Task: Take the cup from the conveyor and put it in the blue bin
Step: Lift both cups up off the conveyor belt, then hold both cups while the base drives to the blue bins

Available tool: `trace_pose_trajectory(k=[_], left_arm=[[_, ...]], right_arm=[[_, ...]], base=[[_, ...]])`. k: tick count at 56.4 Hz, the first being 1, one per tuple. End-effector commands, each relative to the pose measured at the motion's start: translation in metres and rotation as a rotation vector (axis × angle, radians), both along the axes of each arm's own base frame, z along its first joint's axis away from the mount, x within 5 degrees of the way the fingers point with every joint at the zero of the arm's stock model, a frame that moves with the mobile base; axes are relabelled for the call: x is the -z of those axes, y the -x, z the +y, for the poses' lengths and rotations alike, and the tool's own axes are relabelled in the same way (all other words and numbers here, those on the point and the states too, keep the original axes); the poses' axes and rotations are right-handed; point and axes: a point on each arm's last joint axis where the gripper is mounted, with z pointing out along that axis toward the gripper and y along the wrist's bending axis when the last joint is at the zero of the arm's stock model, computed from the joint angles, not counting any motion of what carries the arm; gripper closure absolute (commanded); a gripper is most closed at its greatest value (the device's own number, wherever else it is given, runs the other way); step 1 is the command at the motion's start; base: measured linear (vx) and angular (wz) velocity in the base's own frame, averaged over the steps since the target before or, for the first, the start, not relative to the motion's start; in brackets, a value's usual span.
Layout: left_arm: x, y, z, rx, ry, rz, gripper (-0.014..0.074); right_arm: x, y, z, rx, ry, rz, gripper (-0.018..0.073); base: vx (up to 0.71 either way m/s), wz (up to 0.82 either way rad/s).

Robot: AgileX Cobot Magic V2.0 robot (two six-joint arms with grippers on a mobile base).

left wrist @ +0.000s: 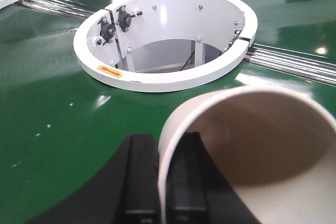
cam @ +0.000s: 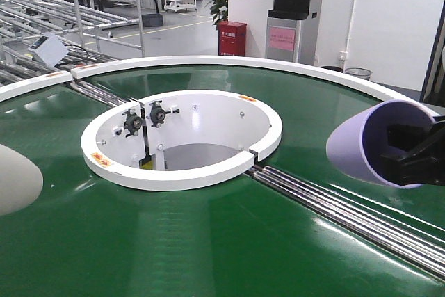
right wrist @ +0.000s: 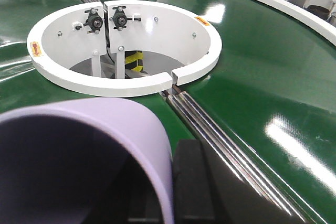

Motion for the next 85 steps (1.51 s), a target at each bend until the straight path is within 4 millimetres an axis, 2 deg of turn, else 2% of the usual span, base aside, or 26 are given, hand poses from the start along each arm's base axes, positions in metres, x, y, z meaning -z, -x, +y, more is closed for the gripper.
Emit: trace_pose_trajectory(k=[1, 85], left_arm=[[-0.0185, 0.0035, -0.0001, -0.013, 0.033, -0.118, 0.0603], [-0.0185, 0.0035, -0.0001, -0.013, 0.033, -0.118, 0.0603]], right_arm=[[-0.0203, 0.0059, -0.0019, -0.01, -0.025, -0.129, 0.0568], [-0.0203, 0.0059, -0.0019, -0.01, -0.025, -0.129, 0.0568]], base=[[-0.01, 0.0], [-0.15, -0.02]])
